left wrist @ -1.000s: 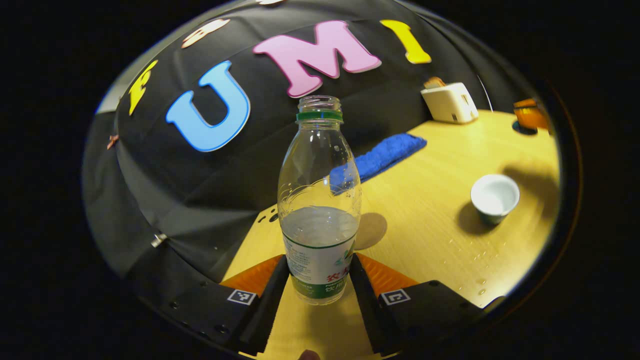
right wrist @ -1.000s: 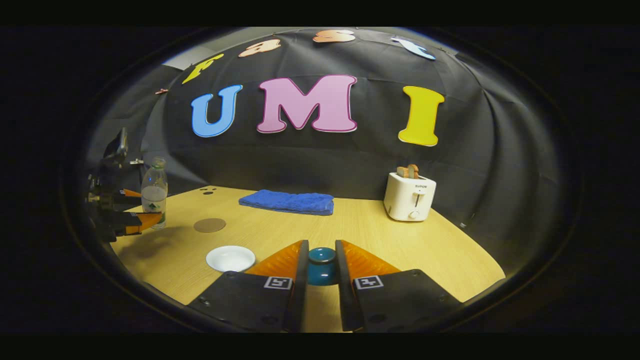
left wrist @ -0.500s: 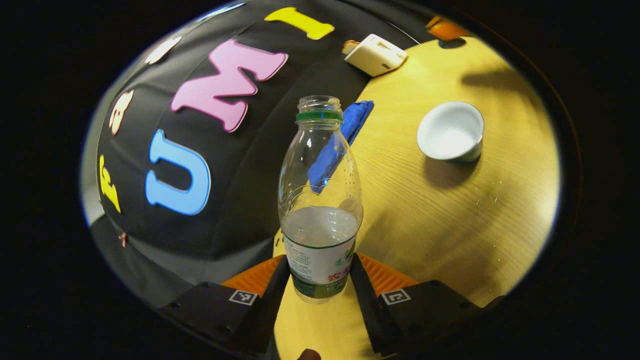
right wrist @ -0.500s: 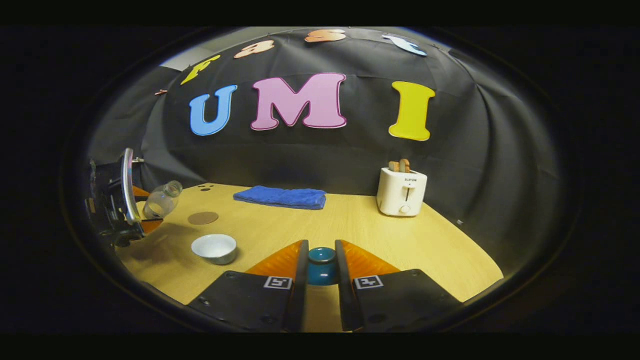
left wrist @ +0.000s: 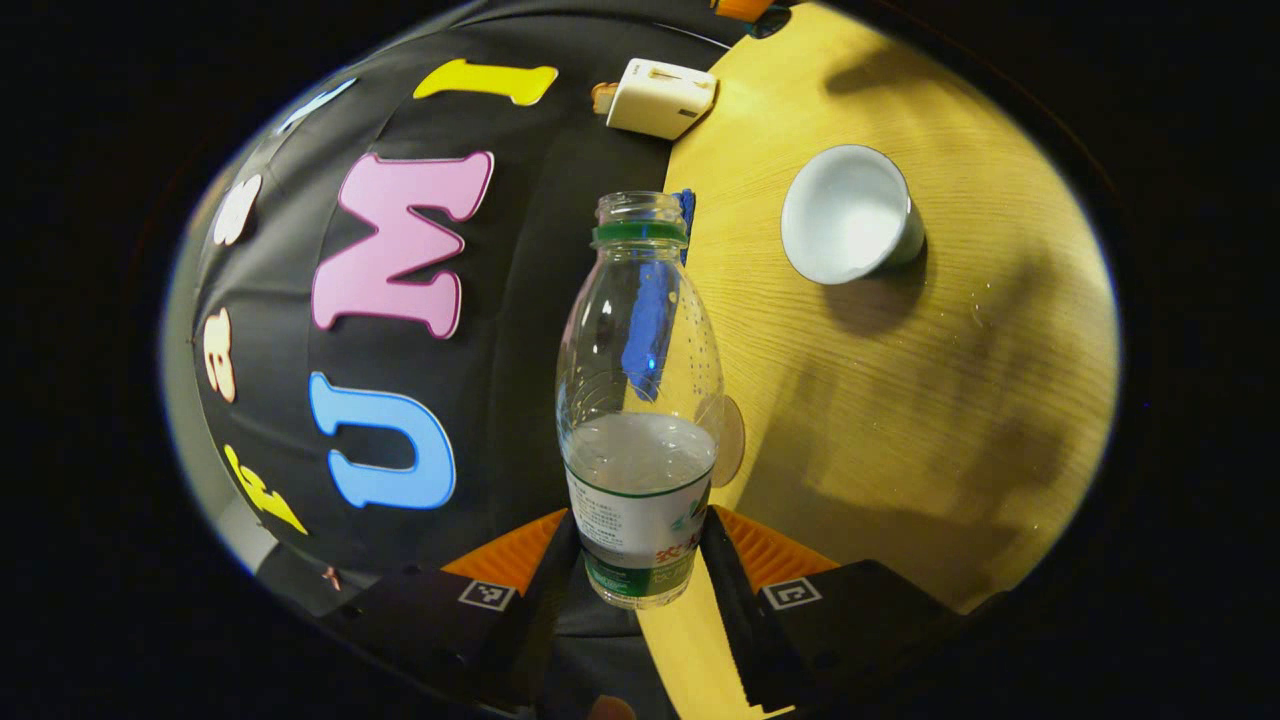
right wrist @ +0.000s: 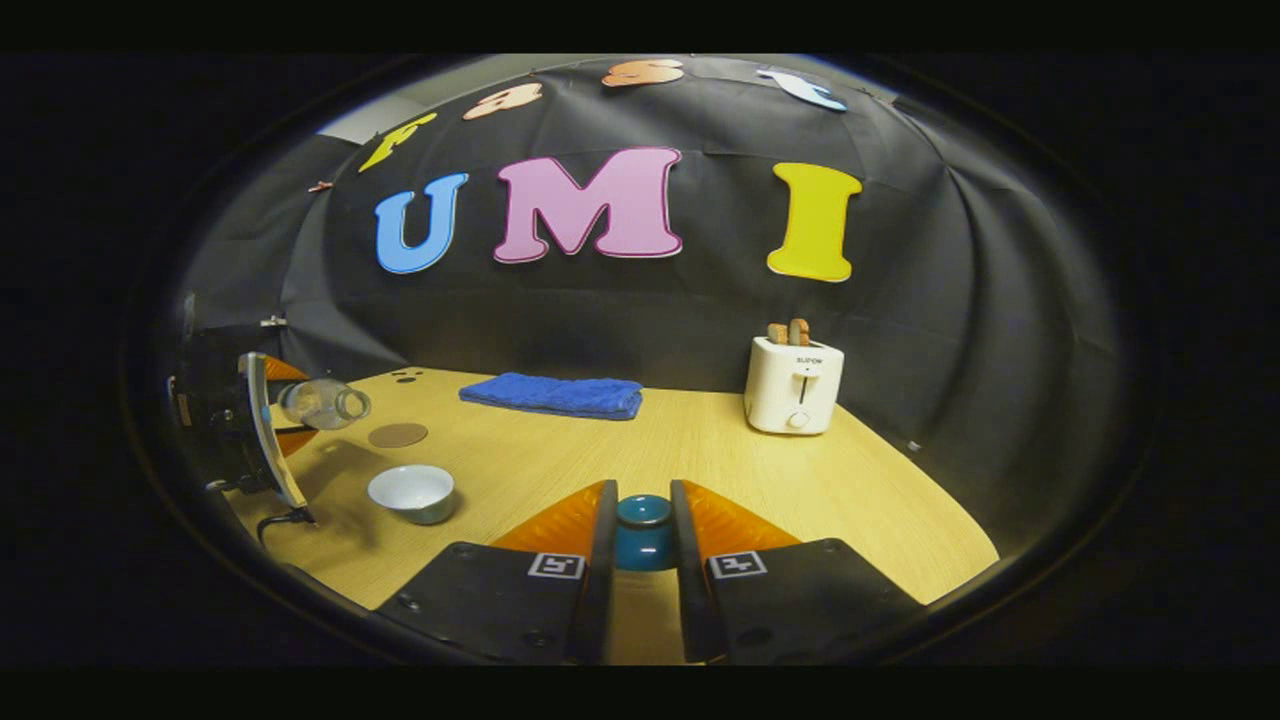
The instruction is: Open the teacup lid with one hand, grasp the water bottle and pour water into the teacup with the other hand; after pouring, place the water bottle on the coaster and then close the teacup lid.
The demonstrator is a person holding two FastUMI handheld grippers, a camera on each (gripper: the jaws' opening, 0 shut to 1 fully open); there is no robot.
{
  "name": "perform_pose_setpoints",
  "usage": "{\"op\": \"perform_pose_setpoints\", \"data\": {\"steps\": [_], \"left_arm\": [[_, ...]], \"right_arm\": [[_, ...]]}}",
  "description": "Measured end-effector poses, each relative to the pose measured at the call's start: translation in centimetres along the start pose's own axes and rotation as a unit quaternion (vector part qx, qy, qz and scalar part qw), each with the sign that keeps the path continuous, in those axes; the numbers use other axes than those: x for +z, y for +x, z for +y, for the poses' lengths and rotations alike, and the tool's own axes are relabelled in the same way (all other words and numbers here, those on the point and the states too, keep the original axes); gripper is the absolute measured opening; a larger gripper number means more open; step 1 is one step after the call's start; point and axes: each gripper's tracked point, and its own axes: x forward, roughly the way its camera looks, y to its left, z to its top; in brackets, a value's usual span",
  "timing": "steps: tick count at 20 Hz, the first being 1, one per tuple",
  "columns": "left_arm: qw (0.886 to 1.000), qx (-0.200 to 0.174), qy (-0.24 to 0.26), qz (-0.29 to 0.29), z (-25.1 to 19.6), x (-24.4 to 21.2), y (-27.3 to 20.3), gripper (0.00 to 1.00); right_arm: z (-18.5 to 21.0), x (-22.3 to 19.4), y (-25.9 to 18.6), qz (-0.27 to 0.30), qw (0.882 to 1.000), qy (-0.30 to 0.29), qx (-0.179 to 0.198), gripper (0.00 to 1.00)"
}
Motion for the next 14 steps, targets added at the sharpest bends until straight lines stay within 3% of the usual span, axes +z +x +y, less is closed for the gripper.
{"op": "perform_pose_setpoints", "data": {"steps": [14], "left_arm": [[0.993, 0.034, 0.115, -0.015, 1.6, 0.1, 1.5, 0.74]], "right_arm": [[-0.7, 0.1, -0.4, -0.007, 1.000, -0.007, -0.004, 0.30]]}}
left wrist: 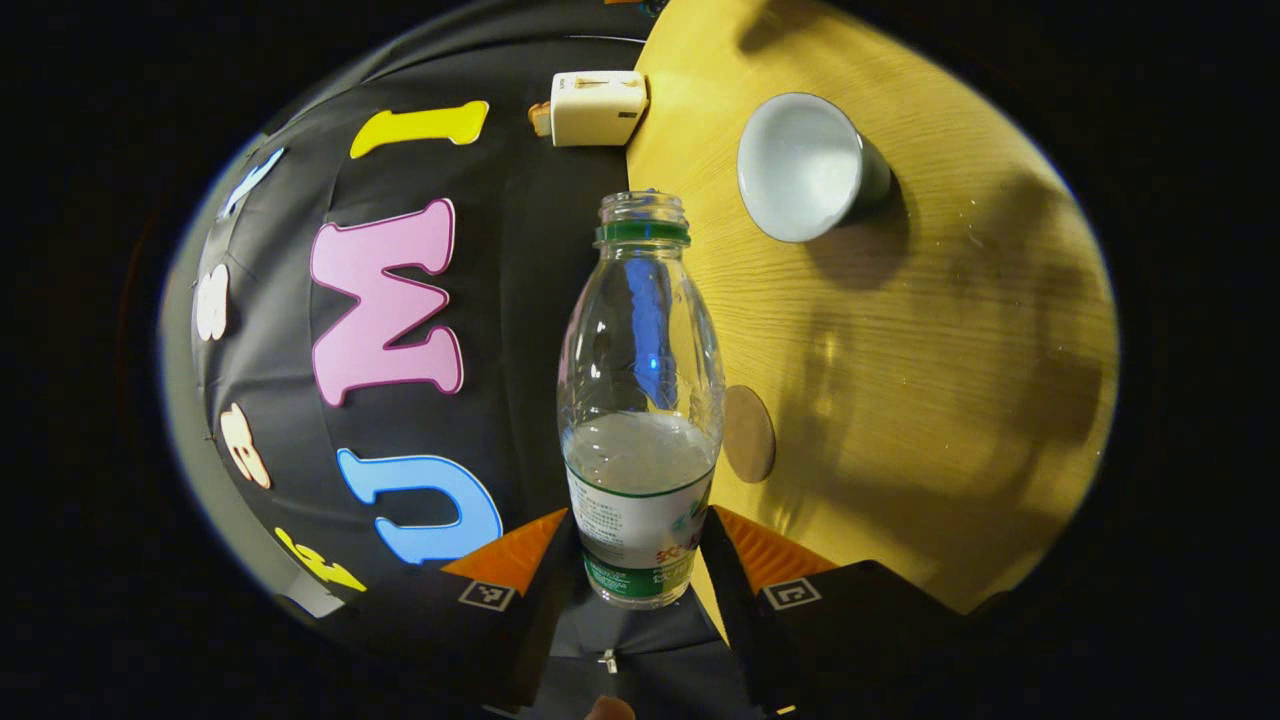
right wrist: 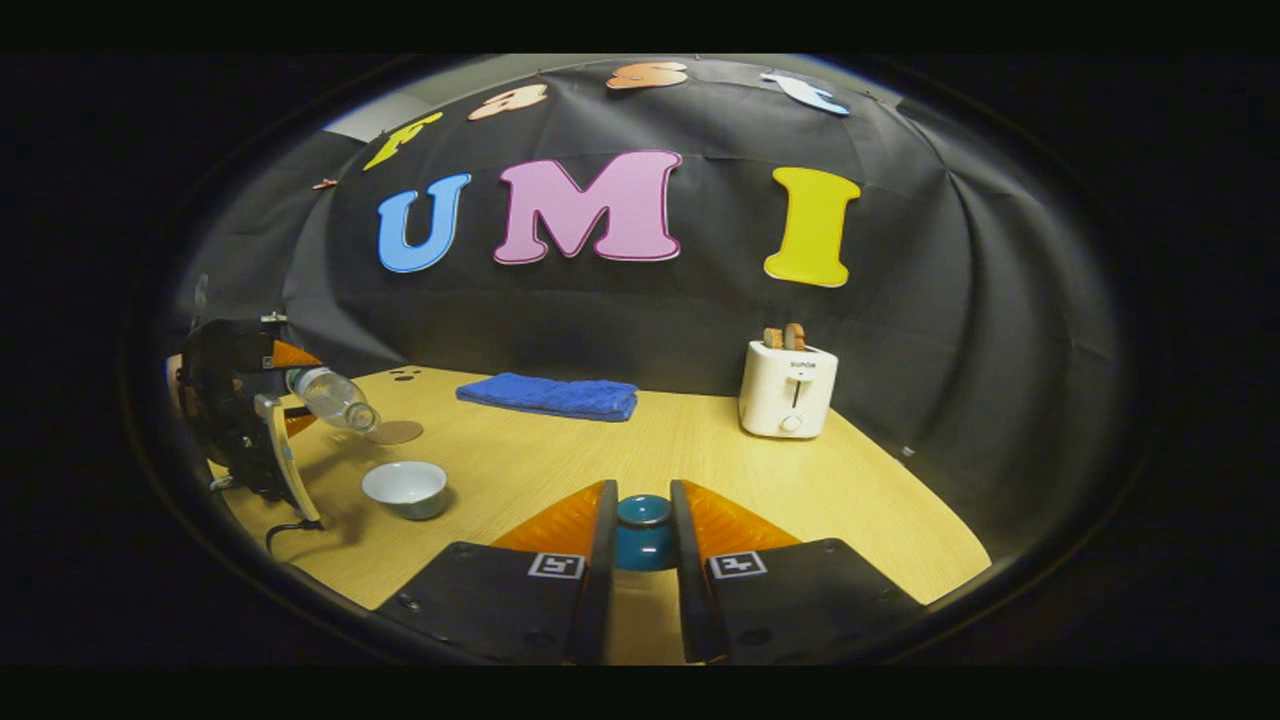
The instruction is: Open the teacup lid with one hand, grasp the water bottle and pour water into the teacup with the other hand; after pouring, place the water bottle on the coaster and then close the teacup lid.
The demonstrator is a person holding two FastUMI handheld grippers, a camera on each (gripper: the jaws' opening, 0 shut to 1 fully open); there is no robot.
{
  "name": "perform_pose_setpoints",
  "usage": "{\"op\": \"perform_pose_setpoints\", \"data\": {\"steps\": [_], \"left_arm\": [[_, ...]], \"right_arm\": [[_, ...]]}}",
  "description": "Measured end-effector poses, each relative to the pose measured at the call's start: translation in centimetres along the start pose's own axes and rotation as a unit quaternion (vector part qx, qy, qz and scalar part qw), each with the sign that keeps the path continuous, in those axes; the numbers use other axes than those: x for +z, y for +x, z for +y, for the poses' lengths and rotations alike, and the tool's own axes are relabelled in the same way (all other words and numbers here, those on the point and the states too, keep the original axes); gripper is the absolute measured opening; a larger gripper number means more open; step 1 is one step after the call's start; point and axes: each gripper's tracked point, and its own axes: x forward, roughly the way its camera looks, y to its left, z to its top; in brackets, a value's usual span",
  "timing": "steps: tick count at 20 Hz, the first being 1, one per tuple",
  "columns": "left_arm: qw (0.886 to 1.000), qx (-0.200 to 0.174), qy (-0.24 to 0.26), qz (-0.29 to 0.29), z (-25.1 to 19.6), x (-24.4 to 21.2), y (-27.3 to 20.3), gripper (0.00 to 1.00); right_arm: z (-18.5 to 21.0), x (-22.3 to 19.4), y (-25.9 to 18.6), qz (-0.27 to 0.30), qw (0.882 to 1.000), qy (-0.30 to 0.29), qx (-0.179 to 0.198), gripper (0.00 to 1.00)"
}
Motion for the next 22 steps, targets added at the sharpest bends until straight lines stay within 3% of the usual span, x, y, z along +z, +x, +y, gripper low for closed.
{"op": "perform_pose_setpoints", "data": {"steps": [6, 7, 9, 10, 12, 14, 15, 17, 19, 20, 22], "left_arm": [[0.999, 0.008, 0.031, -0.005, 0.37, 0.10, 0.18, 0.74], [0.999, 0.009, 0.033, -0.005, 0.47, 0.14, 0.12, 0.74], [0.999, 0.012, 0.040, -0.008, 0.53, 0.31, 0.08, 0.75], [0.999, 0.013, 0.044, -0.008, 0.66, 0.38, 0.08, 0.74], [0.999, 0.015, 0.051, -0.009, 0.91, 0.32, 0.23, 0.74], [0.998, 0.018, 0.055, -0.010, 1.01, 0.29, 0.20, 0.74], [0.998, 0.018, 0.055, -0.011, 1.06, 0.28, 0.18, 0.74], [0.998, 0.018, 0.059, -0.011, 1.05, 0.22, 0.23, 0.75], [0.998, 0.019, 0.063, -0.011, 0.93, 0.15, 0.27, 0.74], [0.998, 0.020, 0.065, -0.012, 0.90, 0.16, 0.31, 0.74], [0.997, 0.022, 0.067, -0.013, 0.89, 0.29, 0.51, 0.74]], "right_arm": [[-0.44, 0.18, -0.29, -0.004, 1.000, 0.000, -0.006, 0.30], [-0.49, 0.16, -0.39, -0.003, 1.000, 0.000, -0.007, 0.25], [-0.49, 0.24, -0.55, -0.003, 1.000, 0.000, -0.008, 0.25], [-0.39, 0.26, -0.60, -0.003, 1.000, 0.000, -0.008, 0.30], [-0.35, 0.31, -0.74, -0.003, 1.000, -0.001, -0.007, 0.25], [-0.36, 0.38, -0.84, -0.004, 1.000, 0.000, -0.008, 0.25], [-0.38, 0.47, -0.87, -0.005, 1.000, 0.000, -0.009, 0.30], [-0.47, 0.49, -0.87, -0.006, 1.000, -0.001, -0.012, 0.26], [-0.43, 0.56, -0.93, -0.006, 1.000, 0.000, -0.013, 0.30], [-0.42, 0.66, -0.97, -0.007, 1.000, 0.001, -0.013, 0.25], [-0.40, 0.78, -0.96, -0.009, 1.000, 0.001, -0.015, 0.25]]}}
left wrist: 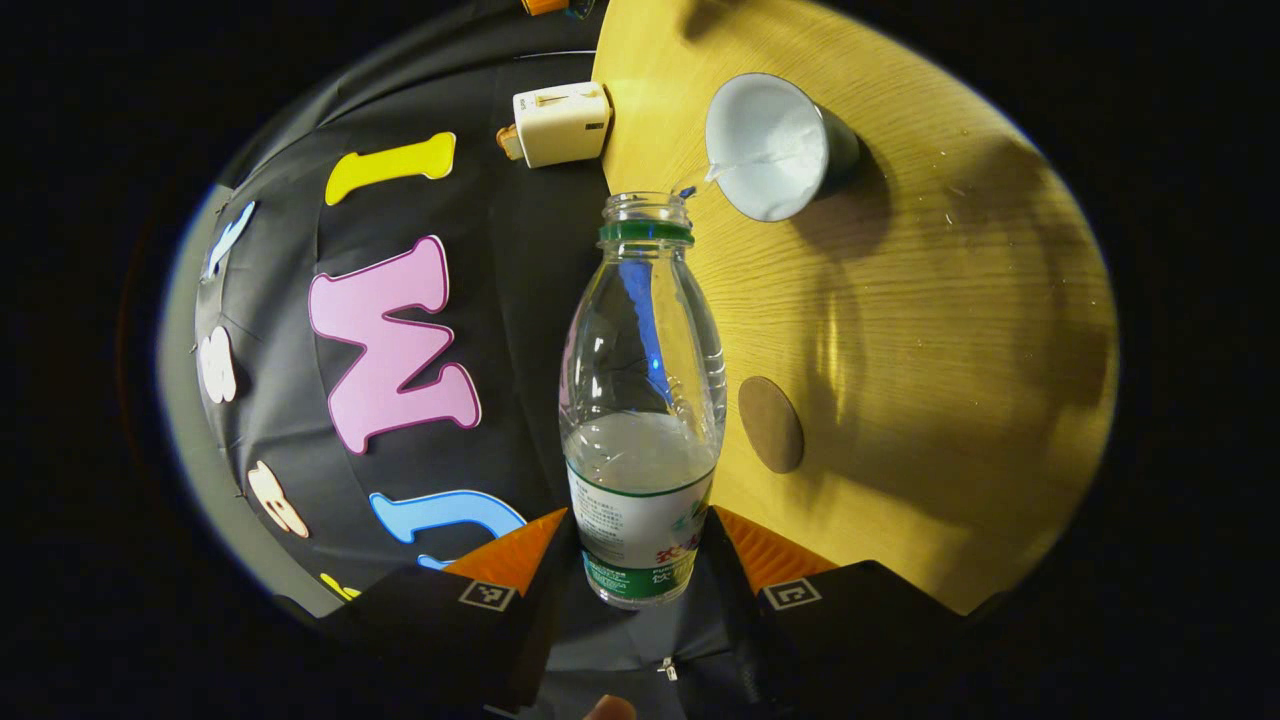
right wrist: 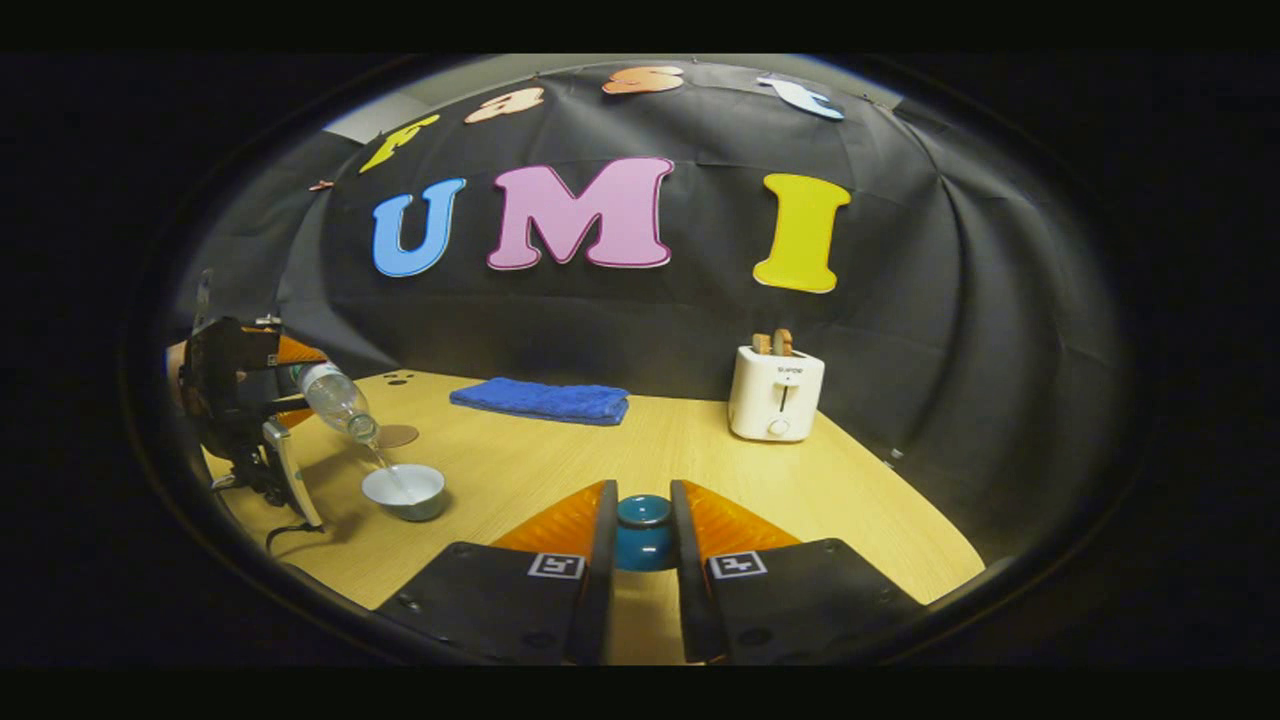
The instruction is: Open the teacup lid with one hand, grasp the water bottle and pour water into the teacup with the other hand; after pouring, place the water bottle on the coaster and then close the teacup lid.
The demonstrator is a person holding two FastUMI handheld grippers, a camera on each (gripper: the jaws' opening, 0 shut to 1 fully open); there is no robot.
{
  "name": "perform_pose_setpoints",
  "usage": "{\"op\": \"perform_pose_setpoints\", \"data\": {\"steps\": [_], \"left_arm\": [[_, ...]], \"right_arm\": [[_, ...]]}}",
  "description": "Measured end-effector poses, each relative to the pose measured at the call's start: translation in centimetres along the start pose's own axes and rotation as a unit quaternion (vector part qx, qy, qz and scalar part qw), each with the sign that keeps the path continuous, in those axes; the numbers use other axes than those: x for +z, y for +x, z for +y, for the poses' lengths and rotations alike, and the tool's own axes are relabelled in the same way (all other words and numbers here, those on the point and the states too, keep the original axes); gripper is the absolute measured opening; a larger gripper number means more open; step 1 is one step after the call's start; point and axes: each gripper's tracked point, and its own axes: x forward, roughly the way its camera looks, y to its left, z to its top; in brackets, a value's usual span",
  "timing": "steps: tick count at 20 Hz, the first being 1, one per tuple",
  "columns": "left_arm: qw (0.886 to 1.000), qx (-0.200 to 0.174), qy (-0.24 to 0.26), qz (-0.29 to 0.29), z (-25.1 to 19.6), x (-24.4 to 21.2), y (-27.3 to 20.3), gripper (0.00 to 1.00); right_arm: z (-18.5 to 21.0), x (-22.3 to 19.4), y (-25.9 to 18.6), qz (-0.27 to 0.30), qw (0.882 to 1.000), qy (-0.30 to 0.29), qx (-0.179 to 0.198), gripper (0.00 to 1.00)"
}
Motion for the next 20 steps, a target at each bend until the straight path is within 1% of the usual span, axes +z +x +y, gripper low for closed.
{"op": "perform_pose_setpoints", "data": {"steps": [6, 9, 16, 18, 19, 20], "left_arm": [[0.999, 0.021, 0.026, -0.007, 0.5, 0.1, 0.6, 0.75], [0.998, 0.036, 0.044, -0.015, 1.4, 0.3, 0.8, 0.74], [0.996, 0.049, 0.074, -0.024, 2.0, 0.5, 1.0, 0.74], [0.995, 0.054, 0.079, -0.023, 2.2, 0.6, 1.0, 0.74], [0.995, 0.055, 0.081, -0.024, 2.3, 0.6, 0.9, 0.74], [0.995, 0.056, 0.083, -0.026, 2.4, 0.7, 0.9, 0.75]], "right_arm": [[0.3, -0.1, -0.3, 0.000, 1.000, -0.001, 0.001, 0.25], [0.3, 0.0, -0.4, -0.001, 1.000, 0.001, 0.000, 0.25], [0.4, 0.3, -0.3, -0.008, 1.000, 0.001, -0.002, 0.25], [0.3, 0.3, -0.3, -0.008, 1.000, 0.000, -0.003, 0.26], [0.2, 0.3, -0.4, -0.008, 1.000, 0.000, -0.004, 0.31], [0.2, 0.2, -0.3, -0.008, 1.000, 0.000, -0.005, 0.26]]}}
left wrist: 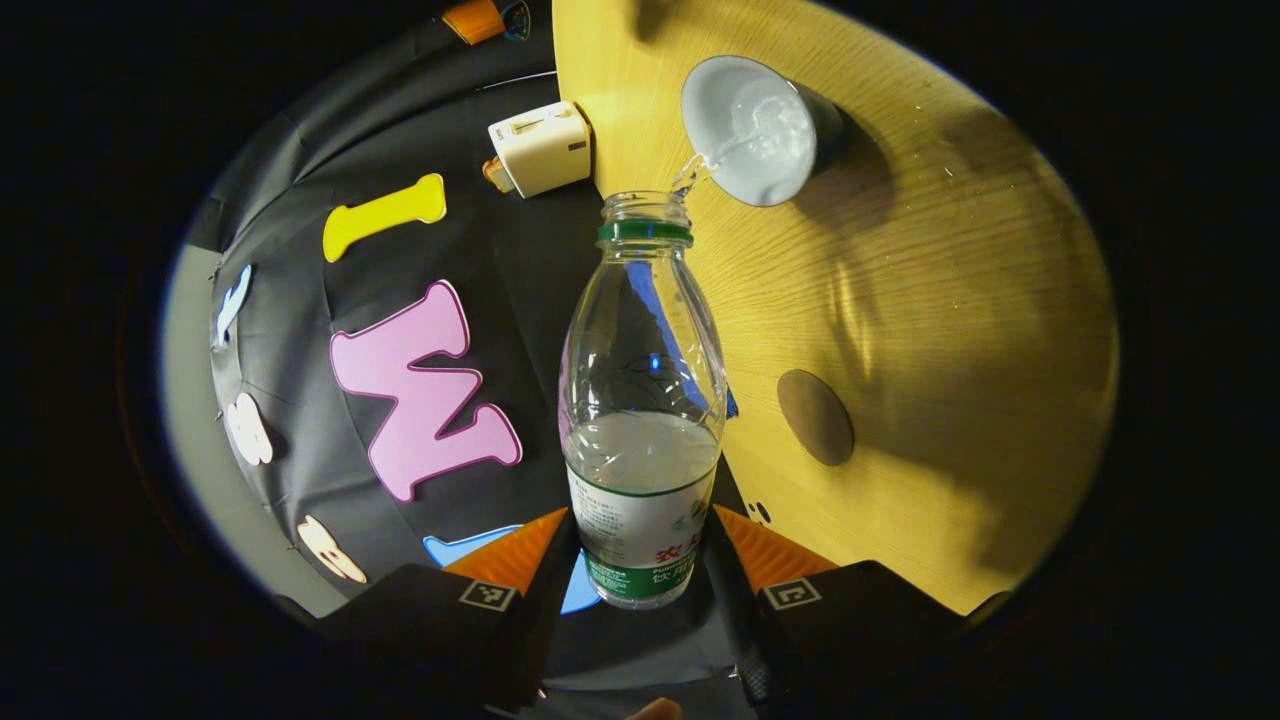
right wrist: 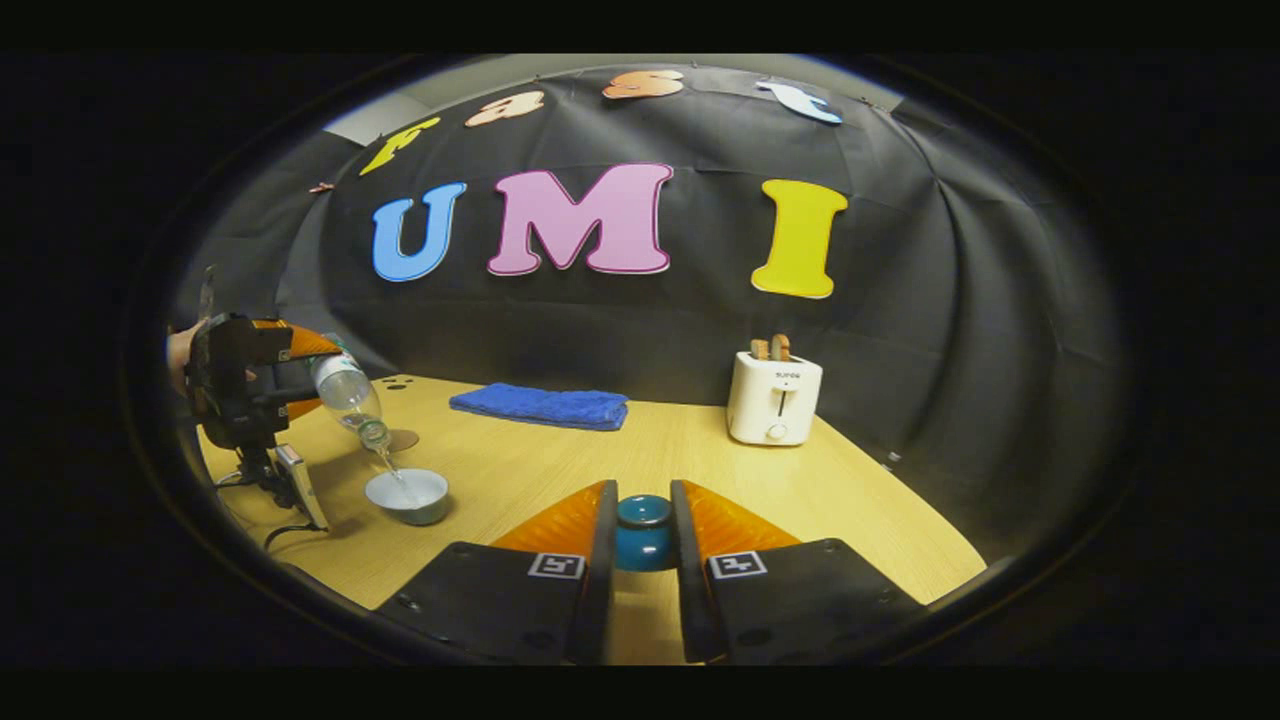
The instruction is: Open the teacup lid with one hand, grasp the water bottle and pour water into the teacup with the other hand; after pouring, place the water bottle on the coaster and then close the teacup lid.
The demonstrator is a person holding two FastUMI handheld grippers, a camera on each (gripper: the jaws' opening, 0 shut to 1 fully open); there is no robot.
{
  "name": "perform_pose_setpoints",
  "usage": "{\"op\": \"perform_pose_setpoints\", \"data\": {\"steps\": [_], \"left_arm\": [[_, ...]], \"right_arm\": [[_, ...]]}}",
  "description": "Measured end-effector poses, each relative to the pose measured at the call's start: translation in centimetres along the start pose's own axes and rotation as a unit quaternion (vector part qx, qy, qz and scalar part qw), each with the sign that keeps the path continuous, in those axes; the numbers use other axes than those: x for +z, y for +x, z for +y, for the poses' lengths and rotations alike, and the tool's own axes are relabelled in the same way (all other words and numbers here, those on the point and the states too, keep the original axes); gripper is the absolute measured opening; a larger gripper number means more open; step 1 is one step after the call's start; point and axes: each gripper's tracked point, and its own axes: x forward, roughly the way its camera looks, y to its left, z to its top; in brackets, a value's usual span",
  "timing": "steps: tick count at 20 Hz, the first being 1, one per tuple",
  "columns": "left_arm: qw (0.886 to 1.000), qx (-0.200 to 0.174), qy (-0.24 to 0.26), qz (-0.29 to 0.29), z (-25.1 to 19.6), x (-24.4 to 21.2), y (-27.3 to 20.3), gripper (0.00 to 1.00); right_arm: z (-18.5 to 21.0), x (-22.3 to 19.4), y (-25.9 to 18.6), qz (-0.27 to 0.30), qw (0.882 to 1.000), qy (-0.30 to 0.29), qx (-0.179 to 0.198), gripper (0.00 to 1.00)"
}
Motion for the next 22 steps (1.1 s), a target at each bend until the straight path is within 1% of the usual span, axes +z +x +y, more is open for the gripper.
{"op": "perform_pose_setpoints", "data": {"steps": [7, 10, 11, 14, 17, 18, 19, 20, 21, 22], "left_arm": [[1.000, 0.006, 0.024, -0.007, 0.6, 0.2, 0.1, 0.75], [0.999, 0.019, 0.043, -0.004, 1.3, 0.2, 0.2, 0.75], [0.999, 0.025, 0.048, -0.006, 1.5, 0.3, 0.2, 0.74], [0.997, 0.029, 0.070, -0.007, 1.9, 0.3, 0.3, 0.74], [0.996, 0.031, 0.079, -0.004, 2.1, 0.3, 0.1, 0.74], [0.996, 0.033, 0.083, -0.005, 2.2, 0.5, 0.1, 0.74], [0.995, 0.037, 0.088, -0.006, 2.5, 0.6, 0.1, 0.74], [0.995, 0.042, 0.093, -0.009, 2.7, 0.9, 0.0, 0.74], [0.994, 0.044, 0.099, -0.011, 3.0, 1.0, 0.0, 0.74], [0.994, 0.045, 0.103, -0.013, 3.1, 1.1, 0.0, 0.74]], "right_arm": [[-0.5, -0.2, 0.1, -0.002, 1.000, 0.004, -0.005, 0.26], [-0.7, 0.0, 0.2, -0.005, 1.000, 0.004, -0.004, 0.26], [-0.7, 0.0, 0.2, -0.007, 1.000, 0.004, -0.004, 0.30], [-0.8, 0.0, 0.3, -0.008, 1.000, 0.005, -0.005, 0.30], [-0.9, 0.0, 0.3, -0.009, 1.000, 0.003, -0.004, 0.30], [-0.9, -0.1, 0.3, -0.009, 1.000, 0.002, -0.004, 0.35], [-1.0, -0.1, 0.3, -0.009, 1.000, 0.002, -0.004, 0.30], [-1.0, -0.1, 0.4, -0.009, 1.000, 0.003, -0.004, 0.30], [-1.1, -0.1, 0.4, -0.009, 1.000, 0.004, -0.003, 0.25], [-1.2, -0.1, 0.4, -0.010, 1.000, 0.005, -0.004, 0.26]]}}
